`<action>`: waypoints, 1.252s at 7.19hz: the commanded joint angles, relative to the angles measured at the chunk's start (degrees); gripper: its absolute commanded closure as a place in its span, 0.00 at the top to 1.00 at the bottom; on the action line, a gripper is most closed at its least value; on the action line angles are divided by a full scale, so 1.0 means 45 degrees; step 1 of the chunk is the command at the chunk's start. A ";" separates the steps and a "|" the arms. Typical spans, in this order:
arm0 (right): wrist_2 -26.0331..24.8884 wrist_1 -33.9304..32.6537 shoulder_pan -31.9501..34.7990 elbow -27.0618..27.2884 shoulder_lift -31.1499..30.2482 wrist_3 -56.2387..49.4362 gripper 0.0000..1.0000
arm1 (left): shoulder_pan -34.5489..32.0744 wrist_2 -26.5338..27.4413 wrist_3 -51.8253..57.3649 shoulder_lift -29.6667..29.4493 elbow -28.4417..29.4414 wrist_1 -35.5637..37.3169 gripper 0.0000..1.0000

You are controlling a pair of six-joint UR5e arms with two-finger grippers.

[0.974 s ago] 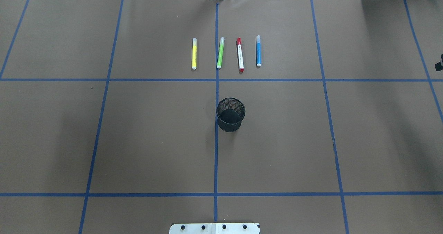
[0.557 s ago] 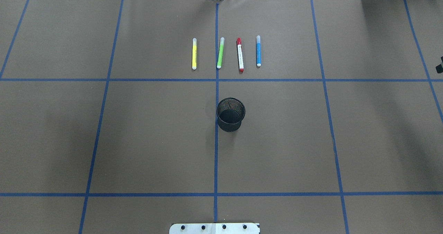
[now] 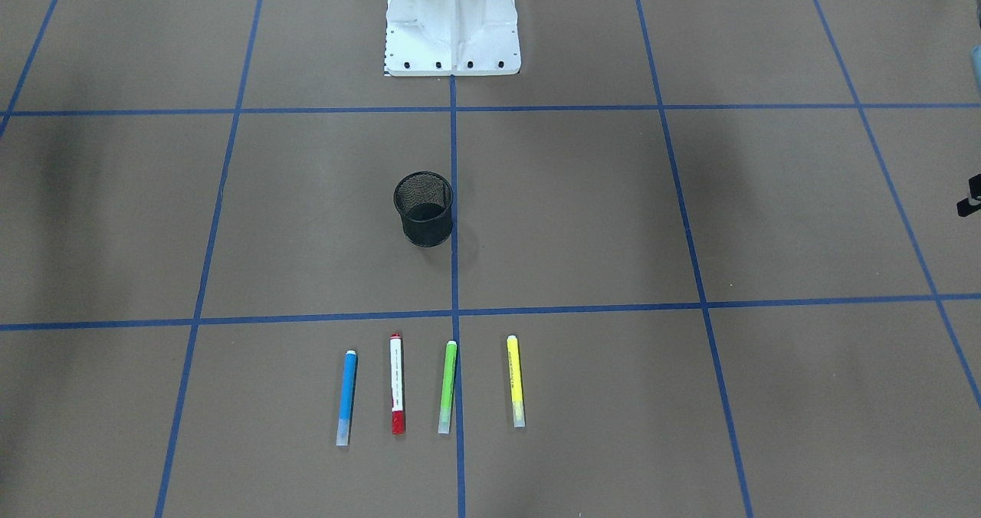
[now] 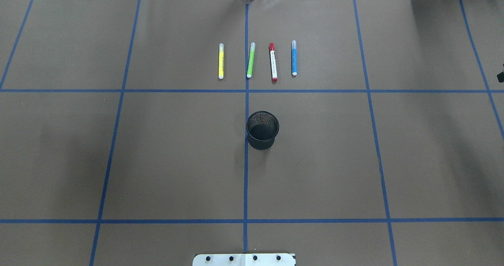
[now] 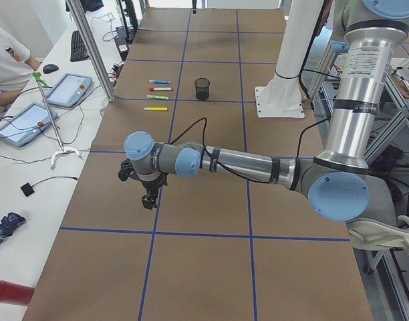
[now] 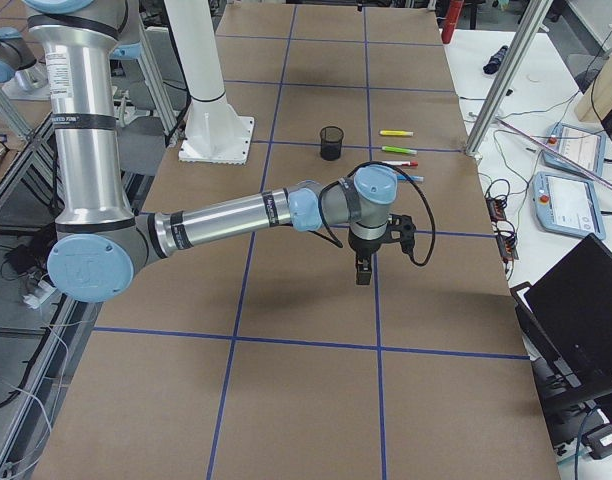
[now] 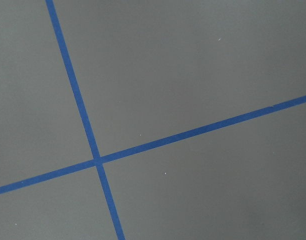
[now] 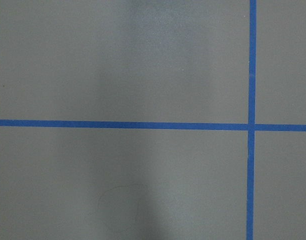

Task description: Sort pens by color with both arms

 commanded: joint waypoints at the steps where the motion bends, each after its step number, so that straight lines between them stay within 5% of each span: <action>1: -0.0007 -0.0001 0.0002 0.0002 -0.0019 -0.0001 0.99 | -0.0027 -0.0007 -0.0029 -0.0003 -0.0019 0.0025 0.99; 9: -0.0103 -0.0487 0.0216 -0.0057 -0.0273 -0.1212 0.99 | -0.0144 0.0071 -0.1076 0.0055 -0.0116 -0.0092 1.00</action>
